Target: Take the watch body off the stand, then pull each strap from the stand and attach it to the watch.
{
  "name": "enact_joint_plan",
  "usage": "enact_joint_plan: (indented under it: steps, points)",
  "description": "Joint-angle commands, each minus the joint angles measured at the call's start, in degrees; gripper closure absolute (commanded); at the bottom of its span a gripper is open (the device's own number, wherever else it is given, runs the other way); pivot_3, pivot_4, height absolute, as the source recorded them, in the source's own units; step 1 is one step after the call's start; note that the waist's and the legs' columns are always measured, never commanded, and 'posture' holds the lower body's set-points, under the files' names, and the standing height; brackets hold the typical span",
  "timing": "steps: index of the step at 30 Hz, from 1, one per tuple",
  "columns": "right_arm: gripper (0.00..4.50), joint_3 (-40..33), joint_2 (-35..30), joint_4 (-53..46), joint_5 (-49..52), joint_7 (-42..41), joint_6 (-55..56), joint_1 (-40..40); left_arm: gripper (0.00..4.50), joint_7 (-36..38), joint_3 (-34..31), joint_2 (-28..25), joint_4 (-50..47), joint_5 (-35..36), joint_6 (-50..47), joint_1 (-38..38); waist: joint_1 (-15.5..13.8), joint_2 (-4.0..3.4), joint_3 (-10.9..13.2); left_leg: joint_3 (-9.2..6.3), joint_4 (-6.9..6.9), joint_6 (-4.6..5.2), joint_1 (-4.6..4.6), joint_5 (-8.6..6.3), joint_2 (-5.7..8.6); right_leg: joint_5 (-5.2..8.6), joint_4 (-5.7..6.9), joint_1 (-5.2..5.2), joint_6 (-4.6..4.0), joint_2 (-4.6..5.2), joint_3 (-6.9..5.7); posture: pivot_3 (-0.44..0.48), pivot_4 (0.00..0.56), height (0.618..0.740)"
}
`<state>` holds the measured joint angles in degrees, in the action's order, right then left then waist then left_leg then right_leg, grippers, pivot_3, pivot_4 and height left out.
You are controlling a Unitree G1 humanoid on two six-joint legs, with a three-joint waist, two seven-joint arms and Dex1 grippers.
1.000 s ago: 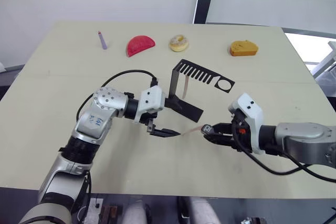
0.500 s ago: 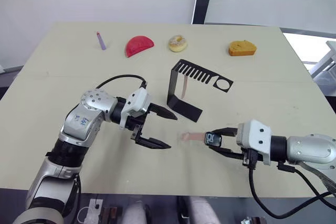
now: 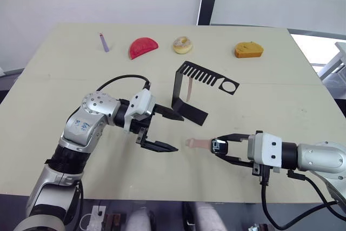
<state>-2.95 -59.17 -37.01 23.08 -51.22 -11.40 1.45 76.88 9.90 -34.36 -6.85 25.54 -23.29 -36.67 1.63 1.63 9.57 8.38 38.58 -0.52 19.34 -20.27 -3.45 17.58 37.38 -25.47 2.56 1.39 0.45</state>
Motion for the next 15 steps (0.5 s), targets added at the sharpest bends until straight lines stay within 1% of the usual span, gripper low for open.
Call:
enact_joint_plan:
  steps: [1,5,8,12,15]
  points:
    - [2.99,-0.10,1.15,-0.59,1.11,-1.54,-0.68,-1.21,0.02,-0.54,-2.81,-1.94,-2.22,1.33,-0.09,1.23,0.03,0.00,0.00,0.00,0.01,0.00,0.00,0.00,0.00,0.00,0.01,0.00,0.00,0.00,0.00,0.000,0.150,0.737]
    - [2.99,3.22,3.69,-1.00,3.99,-1.04,-6.41,-4.52,0.02,0.72,-4.87,-6.09,-2.31,1.34,0.17,4.16,0.35,0.00,0.00,0.00,0.05,-0.02,-0.04,-0.01,-0.02,0.02,0.06,0.00,-0.04,-0.01,0.01,0.000,0.150,0.737]
    - [2.99,7.36,6.59,-0.70,5.11,-0.28,-11.71,-8.28,0.02,1.83,-6.38,-9.83,-1.91,0.18,1.85,7.14,0.39,0.01,0.01,0.00,0.09,-0.03,-0.05,-0.03,-0.04,0.05,0.12,0.00,-0.08,-0.02,0.01,0.000,0.150,0.737]
    - [2.99,13.78,9.94,1.82,3.24,-0.93,-16.43,-12.30,0.02,2.50,-7.93,-13.99,-1.21,-1.56,5.23,11.48,0.11,0.02,0.00,-0.01,0.11,-0.01,-0.05,-0.06,-0.06,0.06,0.12,0.00,-0.11,0.00,-0.03,0.000,0.150,0.737]
    - [2.99,16.93,11.76,3.94,1.95,-0.97,-19.00,-14.48,0.02,2.35,-8.39,-15.11,-1.04,-1.79,6.66,13.26,-0.05,0.02,0.00,0.00,0.16,0.04,-0.02,-0.12,-0.06,0.07,0.12,-0.01,-0.12,0.03,-0.05,0.000,0.150,0.737]
